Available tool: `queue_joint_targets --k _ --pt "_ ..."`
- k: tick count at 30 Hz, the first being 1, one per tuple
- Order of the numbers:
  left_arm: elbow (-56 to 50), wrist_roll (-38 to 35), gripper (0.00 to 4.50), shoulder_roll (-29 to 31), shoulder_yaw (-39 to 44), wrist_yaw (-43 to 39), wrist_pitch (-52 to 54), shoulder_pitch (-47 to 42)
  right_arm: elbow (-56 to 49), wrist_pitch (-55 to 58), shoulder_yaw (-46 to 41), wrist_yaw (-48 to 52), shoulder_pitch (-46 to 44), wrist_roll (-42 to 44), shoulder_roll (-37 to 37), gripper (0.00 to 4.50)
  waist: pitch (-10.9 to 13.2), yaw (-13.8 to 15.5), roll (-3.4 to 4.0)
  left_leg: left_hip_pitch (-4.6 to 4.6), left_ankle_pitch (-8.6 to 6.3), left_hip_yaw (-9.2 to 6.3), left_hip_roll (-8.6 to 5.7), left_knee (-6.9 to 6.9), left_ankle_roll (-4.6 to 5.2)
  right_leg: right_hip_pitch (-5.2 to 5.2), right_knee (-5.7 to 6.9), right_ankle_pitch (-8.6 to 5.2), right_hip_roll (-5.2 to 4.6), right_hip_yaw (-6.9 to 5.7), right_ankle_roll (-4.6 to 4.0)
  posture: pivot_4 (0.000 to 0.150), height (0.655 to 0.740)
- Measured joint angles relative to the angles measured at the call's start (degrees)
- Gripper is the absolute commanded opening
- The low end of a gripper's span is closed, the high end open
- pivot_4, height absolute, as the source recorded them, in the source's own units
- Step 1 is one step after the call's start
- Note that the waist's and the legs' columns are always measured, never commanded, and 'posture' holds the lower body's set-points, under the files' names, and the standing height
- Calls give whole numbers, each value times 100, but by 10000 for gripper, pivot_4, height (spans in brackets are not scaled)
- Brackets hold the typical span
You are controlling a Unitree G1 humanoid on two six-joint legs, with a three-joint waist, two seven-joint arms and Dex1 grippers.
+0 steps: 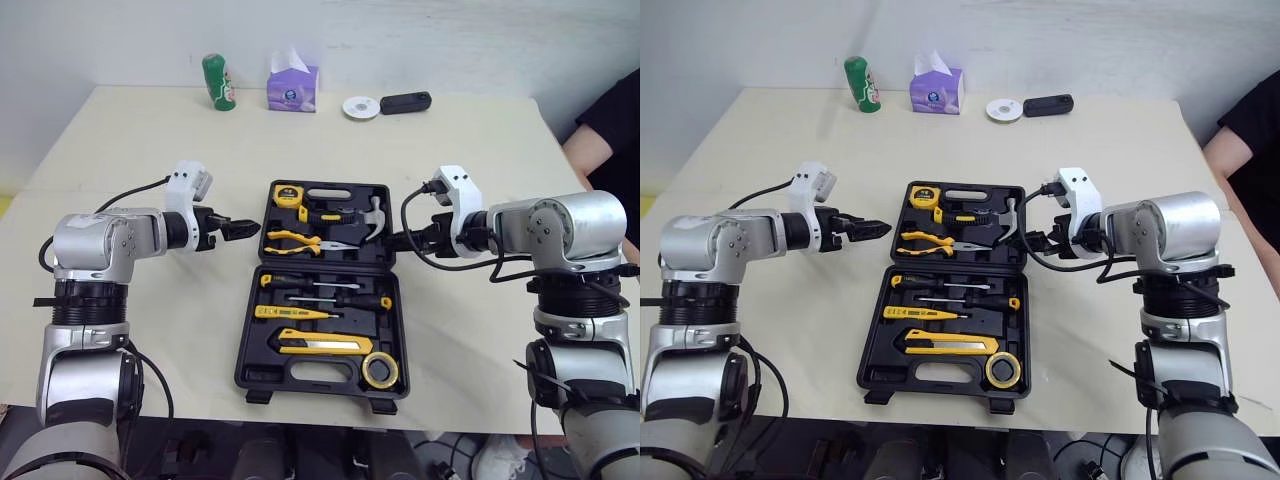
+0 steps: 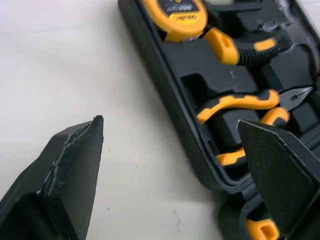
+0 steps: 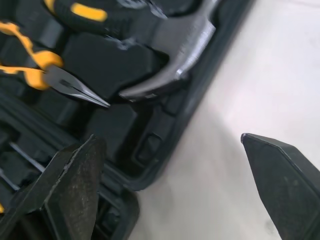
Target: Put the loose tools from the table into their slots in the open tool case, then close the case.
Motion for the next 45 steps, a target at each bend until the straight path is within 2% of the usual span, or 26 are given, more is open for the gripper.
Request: queue_joint_targets --k 5,15,29,43,44,45 --pt "248 26 45000 -350 -1 164 88 -142 218 23 -4 -331 -25 -38 257 44668 0 -14 0 -1 5 6 4 -1 -8 -10 8 0 7 7 0 1500 7400" --pt "434 174 45000 -132 -284 18 263 -263 324 8 -4 -598 -82 -28 439 44668 0 -17 0 0 8 12 6 -3 -14 -16 12 0 11 17 -1 1500 7400" --pt "1182 322 45000 -531 -46 287 -3 -482 522 -9 -26 -1002 -162 -59 721 44668 0 -16 0 0 9 13 6 -1 -15 -17 17 0 10 17 -1 1500 7400" --pt "1275 559 45000 -485 -450 71 24 -651 667 -111 -262 -1438 -164 -147 966 44668 -1 -19 -2 5 9 14 5 0 -15 -15 20 0 10 21 -1 1500 7400" --pt "1275 566 42447 -487 -450 69 26 -651 667 -111 -274 -1454 -165 -156 978 44936 -2 -19 -1 6 9 14 5 0 -15 -15 21 0 10 21 -1 1500 7400" --pt "1273 571 39602 -490 -450 69 28 -651 667 -110 -293 -1468 -165 -162 990 42396 -2 -19 -2 6 9 15 5 0 -15 -15 22 0 10 22 -1 1500 7400"
